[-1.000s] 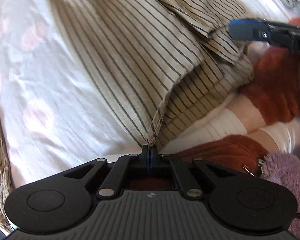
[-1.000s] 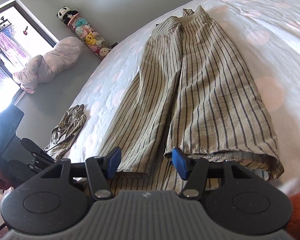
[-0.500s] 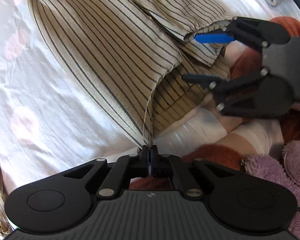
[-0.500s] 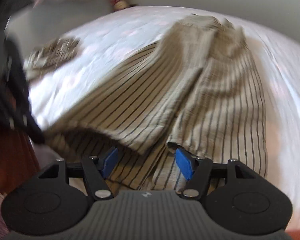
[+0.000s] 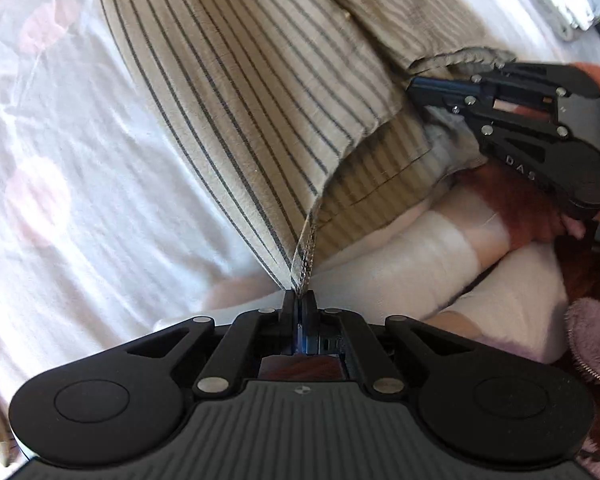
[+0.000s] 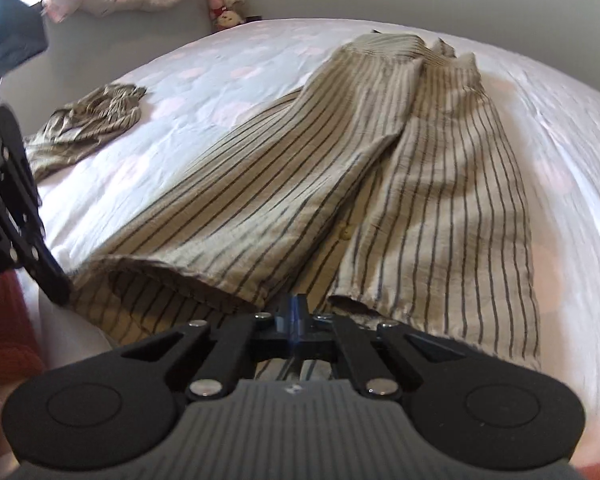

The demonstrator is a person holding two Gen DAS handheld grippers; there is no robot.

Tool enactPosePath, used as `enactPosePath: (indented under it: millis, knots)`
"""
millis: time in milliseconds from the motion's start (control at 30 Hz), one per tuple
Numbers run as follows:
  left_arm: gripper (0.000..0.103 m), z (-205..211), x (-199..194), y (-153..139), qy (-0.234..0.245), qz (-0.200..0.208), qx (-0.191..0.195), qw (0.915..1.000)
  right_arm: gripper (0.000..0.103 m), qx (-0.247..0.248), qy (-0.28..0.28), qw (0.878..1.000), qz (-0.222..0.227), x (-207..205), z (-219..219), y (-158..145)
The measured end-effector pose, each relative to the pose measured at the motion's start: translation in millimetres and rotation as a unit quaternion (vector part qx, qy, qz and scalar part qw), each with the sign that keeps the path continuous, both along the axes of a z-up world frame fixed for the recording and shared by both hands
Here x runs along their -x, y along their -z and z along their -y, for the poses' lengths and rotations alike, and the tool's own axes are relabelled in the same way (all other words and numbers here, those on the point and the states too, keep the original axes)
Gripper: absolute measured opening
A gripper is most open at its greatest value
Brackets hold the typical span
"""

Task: Fold clothes

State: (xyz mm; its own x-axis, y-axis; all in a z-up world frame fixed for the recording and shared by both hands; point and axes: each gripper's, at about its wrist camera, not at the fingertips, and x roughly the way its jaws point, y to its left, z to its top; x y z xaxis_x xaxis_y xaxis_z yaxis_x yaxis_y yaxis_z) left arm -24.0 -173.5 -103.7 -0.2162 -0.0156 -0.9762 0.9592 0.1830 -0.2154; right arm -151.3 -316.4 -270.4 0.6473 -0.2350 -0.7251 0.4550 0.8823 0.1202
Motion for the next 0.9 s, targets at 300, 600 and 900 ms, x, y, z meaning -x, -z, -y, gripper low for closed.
enactPosePath:
  millis: [300, 600, 900]
  knots:
    - [0.000, 1, 5, 14, -0.026, 0.000, 0.017, 0.9995, 0.048, 0.079, -0.051, 0.995, -0.021, -17, -27, 2]
    - [0.000, -4, 9, 12, -0.036, -0.002, 0.035, 0.9987, 0.002, 0.070, -0.008, 0.997, -0.003, -10, -20, 1]
    - [0.000, -3, 1, 27, -0.058, -0.034, 0.007, 0.9977, 0.001, 0.025, -0.005, 0.998, -0.062, -13, -15, 15]
